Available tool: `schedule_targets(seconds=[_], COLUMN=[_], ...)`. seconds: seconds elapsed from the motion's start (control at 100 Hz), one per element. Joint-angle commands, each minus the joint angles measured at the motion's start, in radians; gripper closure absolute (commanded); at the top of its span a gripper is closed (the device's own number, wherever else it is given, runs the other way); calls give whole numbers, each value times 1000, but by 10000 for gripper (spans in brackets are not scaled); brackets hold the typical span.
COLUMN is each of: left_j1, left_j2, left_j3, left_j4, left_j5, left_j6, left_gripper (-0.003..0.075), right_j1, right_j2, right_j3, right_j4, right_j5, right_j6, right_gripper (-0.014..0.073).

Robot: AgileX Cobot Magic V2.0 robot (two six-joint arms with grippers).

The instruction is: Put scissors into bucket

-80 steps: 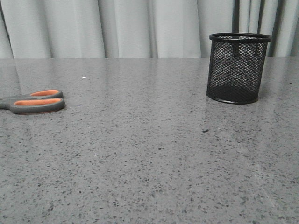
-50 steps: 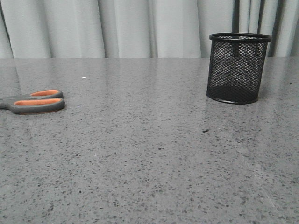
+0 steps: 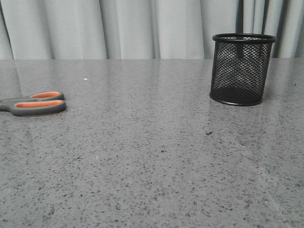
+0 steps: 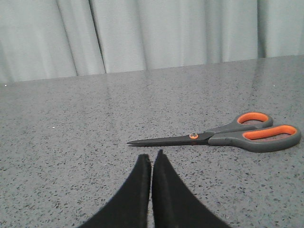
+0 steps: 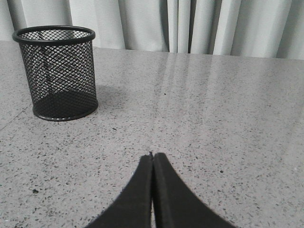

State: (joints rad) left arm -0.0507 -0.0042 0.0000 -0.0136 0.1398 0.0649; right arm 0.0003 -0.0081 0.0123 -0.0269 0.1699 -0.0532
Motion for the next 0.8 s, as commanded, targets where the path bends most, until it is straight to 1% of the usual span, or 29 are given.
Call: schedule_targets(seconds=[0.0,0.13,0.32,0.49,0.64,0.76,0.79], left_j1=[1,1,1,1,1,1,1], left_j2=[-25,-25,-25,-25,-25,-25,-25], left_j3=[17,17,16,16,16,16,16], left_j4=[1,1,-16,-184,-279,-415,-459], left_j5=[-77,-77,-88,-121,-159,-193,-196], left_j6=[-7,-7,-7,-7,-7,-7,-7], left_gripper=[741,741,741,741,741,741,741], right_j1=[-5,-5,-5,-5,-5,-5,-5], right_j2=[-20,-20,-20,-20,-20,-20,-20], right_j3=[25,25,25,25,25,25,25], right_j4=[-11,-11,-7,58,121,235,286], right_j5=[-77,-79,-121,-170,-212,-217,-228], right_j6=[-6,-6,-6,-6,-6,-6,-6], right_gripper=[662,662,662,662,662,662,662])
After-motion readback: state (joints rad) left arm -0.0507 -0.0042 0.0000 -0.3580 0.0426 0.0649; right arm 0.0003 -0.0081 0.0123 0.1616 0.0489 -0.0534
